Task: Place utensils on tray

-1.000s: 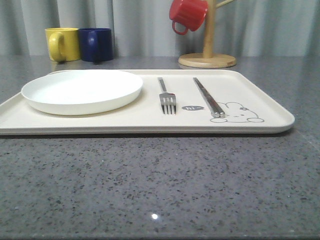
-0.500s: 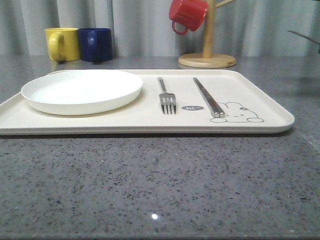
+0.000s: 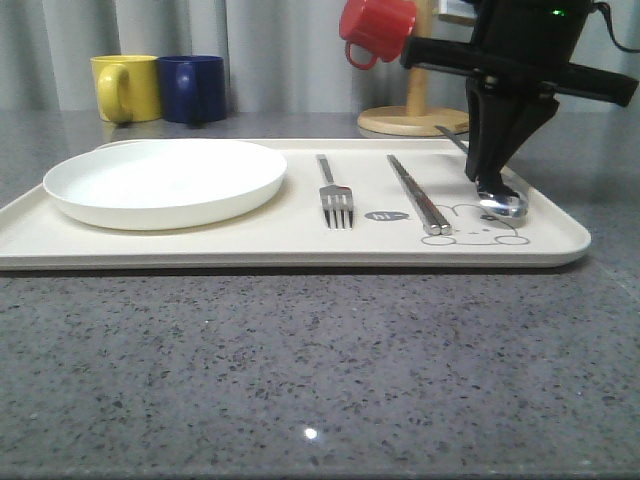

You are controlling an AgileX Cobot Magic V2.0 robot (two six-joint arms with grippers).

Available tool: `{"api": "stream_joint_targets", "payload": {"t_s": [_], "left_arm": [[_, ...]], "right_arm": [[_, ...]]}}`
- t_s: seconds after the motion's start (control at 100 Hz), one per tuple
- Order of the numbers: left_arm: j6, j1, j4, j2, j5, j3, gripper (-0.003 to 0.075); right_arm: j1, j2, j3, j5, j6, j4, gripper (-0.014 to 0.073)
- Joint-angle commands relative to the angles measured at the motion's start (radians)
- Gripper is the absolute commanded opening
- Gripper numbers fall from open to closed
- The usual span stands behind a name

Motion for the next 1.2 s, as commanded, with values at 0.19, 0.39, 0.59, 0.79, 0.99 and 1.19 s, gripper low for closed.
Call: {"api": "stream_joint_targets", "payload": {"t_s": [0.19, 0.39, 0.59, 0.79, 0.99, 1.19], "left_arm": [[-0.009, -0.008, -0.007, 0.011, -0.071, -0.024, -0.0019], [-0.009, -0.008, -0.007, 0.011, -0.071, -0.024, -0.0019], [-0.009, -0.008, -0.007, 0.011, -0.071, -0.024, -0.0019], [-0.009, -0.008, -0.007, 0.011, -0.071, -0.024, -0.0019], [-0.009, -0.008, -0.007, 0.011, -0.071, -0.024, -0.0019], [-0.009, -0.008, -0.007, 0.011, -0.071, -0.024, -0.0019]], "right_arm": [[-0.002, -0.033, -0.029, -0.022, 0.013, 0.003, -0.0045], [-0.002, -0.033, -0.029, -0.028, 0.013, 0.003, 0.0214], [-0.002, -0.049, -0.029, -0.054, 0.013, 0.002, 0.0276], [-0.004, -0.129, -0.029, -0.064, 0.013, -0.061, 0.0174], [-0.043, -0.235, -0.029, -0.024, 0.017, -0.143, -0.0062], [-0.132, -0.315, -0.023, 0.033, 0.017, -0.203, -0.0063]]}}
